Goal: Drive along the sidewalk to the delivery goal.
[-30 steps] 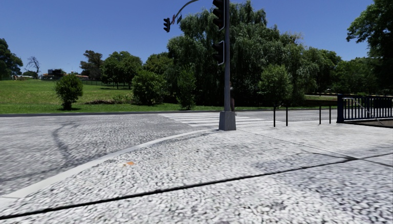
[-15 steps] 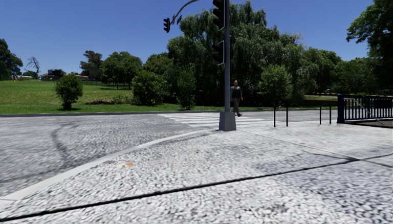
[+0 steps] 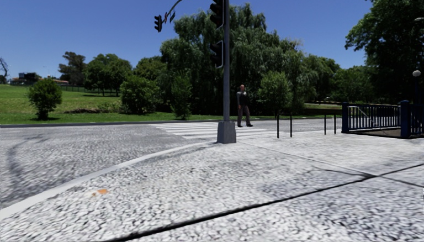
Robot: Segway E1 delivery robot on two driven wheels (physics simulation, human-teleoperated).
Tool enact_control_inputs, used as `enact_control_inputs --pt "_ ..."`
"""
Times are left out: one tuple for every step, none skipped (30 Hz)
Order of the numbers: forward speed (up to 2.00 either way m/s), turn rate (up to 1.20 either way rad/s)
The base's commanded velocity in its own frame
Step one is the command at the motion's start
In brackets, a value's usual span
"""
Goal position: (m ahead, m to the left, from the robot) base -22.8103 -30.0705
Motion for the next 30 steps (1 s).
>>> enact_control_inputs --pt "0.82 -0.35" --pt "0.82 -0.35" --pt "0.82 -0.35" --pt "0.82 -0.35" --pt "0.82 -0.35" --pt "0.82 -0.35" --pt "0.82 -0.35" --pt "0.82 -0.35" --pt "0.82 -0.35" --pt "0.82 -0.35" --pt "0.82 -0.35" --pt "0.82 -0.35" --pt "0.82 -0.35" --pt "0.82 -0.35" --pt "0.82 -0.35" --pt "0.82 -0.36" --pt "0.82 -0.37" --pt "0.82 -0.38" --pt "0.82 -0.38" --pt "0.82 -0.39" --pt "0.82 -0.41" --pt "0.82 -0.43" --pt "0.82 -0.43" --pt "0.82 -0.44" --pt "0.82 -0.44" --pt "0.82 -0.45" --pt "0.82 -0.45" --pt "0.82 -0.45" --pt "0.82 -0.45" --pt "0.83 -0.45"
